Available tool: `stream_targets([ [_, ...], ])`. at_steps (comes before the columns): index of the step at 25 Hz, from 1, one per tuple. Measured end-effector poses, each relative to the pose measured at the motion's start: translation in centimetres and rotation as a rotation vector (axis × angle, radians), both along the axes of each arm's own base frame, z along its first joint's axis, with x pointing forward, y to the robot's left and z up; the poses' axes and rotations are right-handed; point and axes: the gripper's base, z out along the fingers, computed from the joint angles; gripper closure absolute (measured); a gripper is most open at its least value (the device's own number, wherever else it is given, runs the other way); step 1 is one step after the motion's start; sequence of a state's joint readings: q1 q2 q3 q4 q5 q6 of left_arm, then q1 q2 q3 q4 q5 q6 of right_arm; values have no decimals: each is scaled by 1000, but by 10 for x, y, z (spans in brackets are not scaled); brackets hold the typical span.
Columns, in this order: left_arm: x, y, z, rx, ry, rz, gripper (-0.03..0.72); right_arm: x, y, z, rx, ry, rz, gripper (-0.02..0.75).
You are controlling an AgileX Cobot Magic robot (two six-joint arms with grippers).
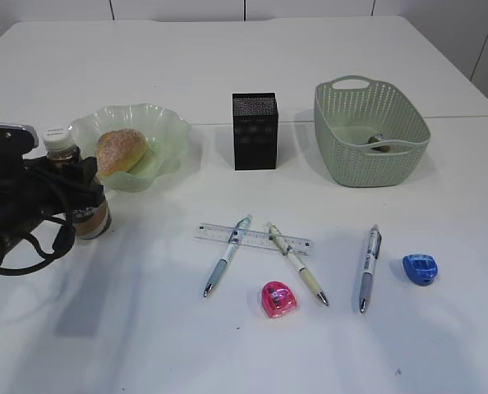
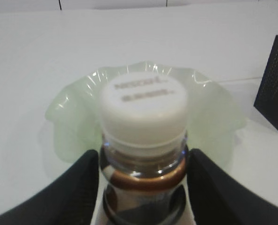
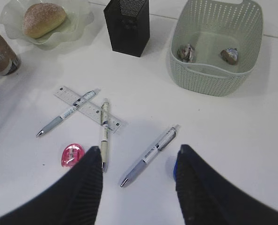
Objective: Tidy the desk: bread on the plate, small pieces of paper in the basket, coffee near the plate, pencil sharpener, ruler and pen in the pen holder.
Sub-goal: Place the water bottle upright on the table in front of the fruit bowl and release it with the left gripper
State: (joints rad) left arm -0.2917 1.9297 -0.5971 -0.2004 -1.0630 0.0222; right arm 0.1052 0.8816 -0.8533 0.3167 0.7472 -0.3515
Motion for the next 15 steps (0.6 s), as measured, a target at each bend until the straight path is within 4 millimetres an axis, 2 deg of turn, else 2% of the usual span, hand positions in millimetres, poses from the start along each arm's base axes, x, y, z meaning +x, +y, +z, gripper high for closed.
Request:
stream_targets([
  [9, 1, 0, 2, -2, -21, -1, 243, 0, 0, 0, 2, 0, 0, 332],
  [15, 1, 0, 6, -6, -39, 0, 200, 0, 0, 0, 2, 0, 0, 332],
])
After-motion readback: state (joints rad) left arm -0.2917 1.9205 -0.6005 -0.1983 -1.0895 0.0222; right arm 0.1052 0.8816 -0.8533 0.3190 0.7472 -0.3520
